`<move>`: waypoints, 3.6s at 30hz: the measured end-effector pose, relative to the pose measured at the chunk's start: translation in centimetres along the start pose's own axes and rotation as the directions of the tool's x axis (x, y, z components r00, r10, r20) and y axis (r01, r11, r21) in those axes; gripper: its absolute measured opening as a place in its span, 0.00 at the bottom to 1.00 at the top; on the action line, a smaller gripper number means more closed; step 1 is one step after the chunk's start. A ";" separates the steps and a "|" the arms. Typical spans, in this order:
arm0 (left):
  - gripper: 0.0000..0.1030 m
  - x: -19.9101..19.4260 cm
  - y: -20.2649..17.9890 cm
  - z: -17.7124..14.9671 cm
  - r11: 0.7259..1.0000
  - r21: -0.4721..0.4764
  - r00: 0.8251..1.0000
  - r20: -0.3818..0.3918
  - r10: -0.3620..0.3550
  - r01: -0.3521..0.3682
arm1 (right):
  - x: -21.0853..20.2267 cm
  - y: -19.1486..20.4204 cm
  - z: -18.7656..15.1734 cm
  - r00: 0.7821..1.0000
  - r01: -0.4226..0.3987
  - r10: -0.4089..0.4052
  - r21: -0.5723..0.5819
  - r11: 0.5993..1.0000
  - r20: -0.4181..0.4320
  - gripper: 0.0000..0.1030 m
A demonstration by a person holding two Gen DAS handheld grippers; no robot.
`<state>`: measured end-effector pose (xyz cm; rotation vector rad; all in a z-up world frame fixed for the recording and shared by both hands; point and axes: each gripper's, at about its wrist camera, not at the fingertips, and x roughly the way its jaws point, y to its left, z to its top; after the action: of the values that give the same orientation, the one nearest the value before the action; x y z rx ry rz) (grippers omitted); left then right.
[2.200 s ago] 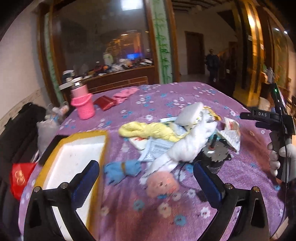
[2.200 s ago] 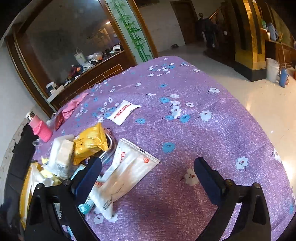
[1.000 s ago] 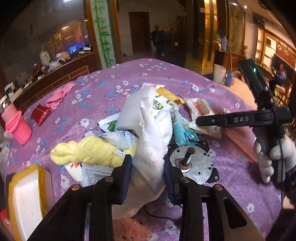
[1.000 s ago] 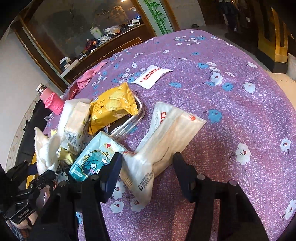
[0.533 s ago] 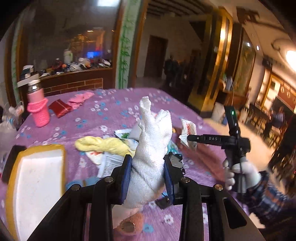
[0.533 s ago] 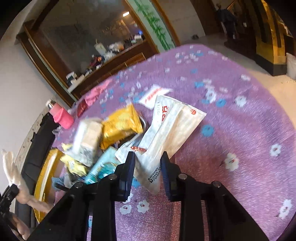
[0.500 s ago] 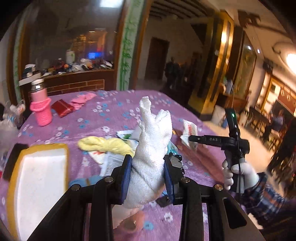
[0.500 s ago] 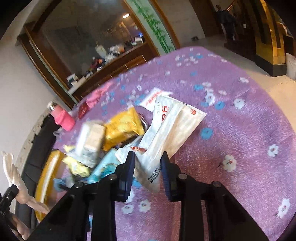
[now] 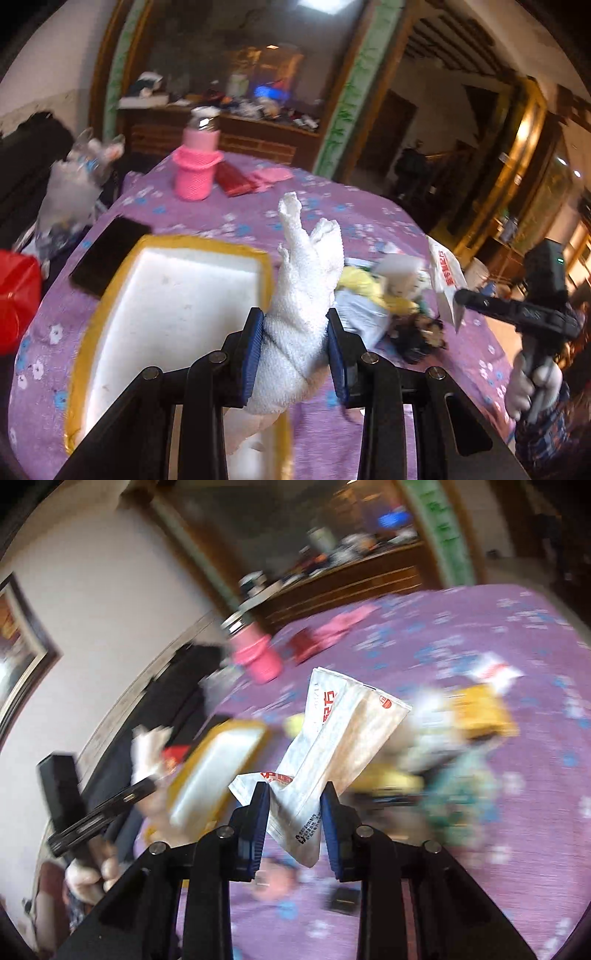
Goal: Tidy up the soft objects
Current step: 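Carry towel and envelope into the white foam box and open both tools, then grasp the blue knitted glove with the left tool while the right tool returns to the pile, then carry the glove toward the foam box while the right tool grasps the pink fuzzy pad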
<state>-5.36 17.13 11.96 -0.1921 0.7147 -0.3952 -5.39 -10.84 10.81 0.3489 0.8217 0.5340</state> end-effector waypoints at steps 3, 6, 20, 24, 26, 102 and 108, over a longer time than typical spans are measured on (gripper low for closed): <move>0.33 1.2 2.1 0.6 0.999 -0.045 0.999 -0.026 0.027 -0.028 | 4.0 3.9 0.8 0.995 -0.064 0.060 -0.044 0.997 -0.077 0.26; 0.33 2.6 4.3 1.4 0.994 -0.098 0.998 -0.053 0.043 -0.048 | 8.3 7.4 1.5 0.987 -0.093 0.080 -0.086 0.992 -0.142 0.26; 0.55 9.3 12.0 2.9 0.941 -0.338 0.990 -0.139 -0.011 -0.037 | 21.0 10.9 2.1 0.950 0.024 -0.079 -0.179 0.984 -0.302 0.40; 0.57 8.3 12.6 2.7 0.931 -0.363 0.992 -0.122 -0.016 -0.029 | 20.0 10.5 2.2 0.960 0.021 -0.067 -0.167 0.986 -0.272 0.48; 0.61 7.2 12.7 2.7 0.930 -0.366 0.994 -0.107 0.000 -0.039 | 18.3 10.0 2.5 0.968 0.016 -0.054 -0.157 0.988 -0.244 0.49; 0.42 16.5 -10.7 -4.7 0.931 0.344 0.899 -0.360 0.251 -0.123 | -1.8 -12.1 -2.4 0.863 0.485 -0.492 0.088 0.870 0.110 0.71; 0.35 14.6 -10.3 -4.0 0.957 0.273 0.932 -0.312 0.186 -0.100 | -1.8 -12.0 -2.4 0.864 0.483 -0.491 0.088 0.871 0.111 0.71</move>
<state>-1.00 1.59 3.42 0.1750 0.9994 -0.3783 -4.49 -21.39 4.47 0.2124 0.7636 0.0106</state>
